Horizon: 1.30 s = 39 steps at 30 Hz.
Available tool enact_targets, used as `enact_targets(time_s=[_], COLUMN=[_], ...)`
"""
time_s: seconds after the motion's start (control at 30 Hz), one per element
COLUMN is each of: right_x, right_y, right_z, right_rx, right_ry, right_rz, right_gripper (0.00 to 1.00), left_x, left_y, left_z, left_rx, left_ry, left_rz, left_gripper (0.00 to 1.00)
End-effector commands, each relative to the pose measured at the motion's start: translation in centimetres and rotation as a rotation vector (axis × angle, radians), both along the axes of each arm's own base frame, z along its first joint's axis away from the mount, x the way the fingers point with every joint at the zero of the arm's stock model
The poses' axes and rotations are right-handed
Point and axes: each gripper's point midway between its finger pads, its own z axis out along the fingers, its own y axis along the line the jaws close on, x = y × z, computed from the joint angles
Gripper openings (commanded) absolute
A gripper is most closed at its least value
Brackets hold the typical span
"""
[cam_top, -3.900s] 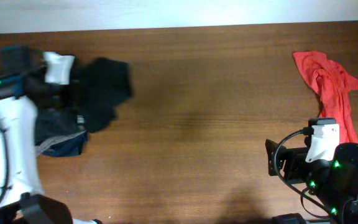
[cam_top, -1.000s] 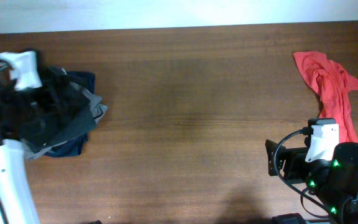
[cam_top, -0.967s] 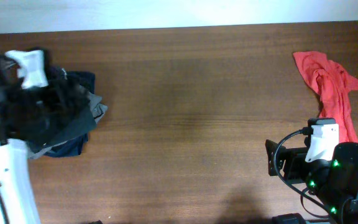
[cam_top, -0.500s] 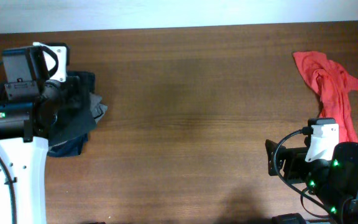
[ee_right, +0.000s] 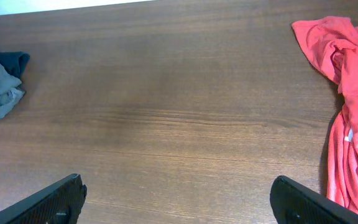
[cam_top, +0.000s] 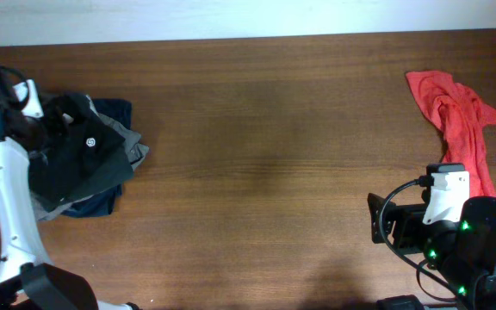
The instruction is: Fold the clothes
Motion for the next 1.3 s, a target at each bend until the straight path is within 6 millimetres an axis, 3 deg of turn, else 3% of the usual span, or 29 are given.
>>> enact_targets(time_s=[0.0, 0.1, 0.2, 0.4, 0.53, 0.6, 0.67, 0.73, 0.8, 0.9, 1.0, 1.03, 1.07, 1.1, 1.27], right_x=[0.1, 0.1, 0.1, 0.1, 0.1, 0.1, 0.1, 0.1, 0.1, 0.1, 0.1, 0.1, 0.1, 0.1, 0.1], right_y=[-0.2, -0.2, -0.2, -0.2, -0.2, -0.2, -0.2, -0.2, -0.2, -0.2, -0.2, -0.2, -0.2, -0.2, -0.2], right_z=[0.0, 0.0, -0.1, 0.0, -0.1, -0.1, 0.0, 0.0, -0.1, 0.0, -0.1, -0.1, -0.1, -0.1, -0.1], right_rx=[-0.010, -0.010, -0.011, -0.010, -0.011, -0.011, -0.010, -0.010, -0.011, -0.010, -0.011, -0.011, -0.011, -0.011, -0.011], right_ry=[-0.001, -0.001, -0.001, -0.001, -0.001, -0.001, -0.001, -0.001, -0.001, -0.001, -0.001, -0.001, -0.001, -0.001, -0.001], right_rz=[-0.008, -0.008, -0.008, -0.008, -0.008, -0.008, -0.008, -0.008, -0.008, -0.008, -0.008, -0.008, -0.008, -0.008, -0.008], right_gripper=[0.99, 0.99, 0.99, 0.99, 0.99, 0.99, 0.99, 0.99, 0.99, 0.99, 0.99, 0.99, 0.99, 0.99, 0.99], left_x=[1.1, 2.2, 2.7, 2.2, 2.0, 2.5, 3.3, 4.0, 4.7, 4.5, 2.7, 2.0, 1.3, 0.5, -4.3], left_y=[0.7, 0.9, 1.6, 5.0, 5.1, 4.0, 3.2, 2.9, 1.9, -1.2, -4.1, -5.1, -6.2, -7.2, -11.9], left_z=[1.4, 0.4, -2.0, -9.4, -14.7, -15.1, -13.9, -11.4, -6.8, 0.3, 5.8, 7.3, 8.7, 9.9, 13.2], left_rx=[-0.018, -0.015, -0.008, 0.018, -0.067, -0.128, -0.144, -0.118, -0.087, -0.057, 0.007, 0.017, 0.027, 0.033, 0.013], left_ry=[-0.090, -0.090, -0.030, 0.173, 0.266, 0.248, 0.203, 0.160, 0.087, -0.016, -0.073, -0.094, -0.118, -0.138, -0.170], left_rz=[-0.035, -0.044, -0.029, 0.093, 0.096, 0.068, 0.019, -0.011, -0.066, -0.193, -0.293, -0.312, -0.332, -0.348, -0.404], left_gripper=[0.16, 0.00, 0.00, 0.00, 0.01, 0.15, 0.27, 0.36, 0.40, 0.46, 0.65, 0.74, 0.92, 0.99, 0.99])
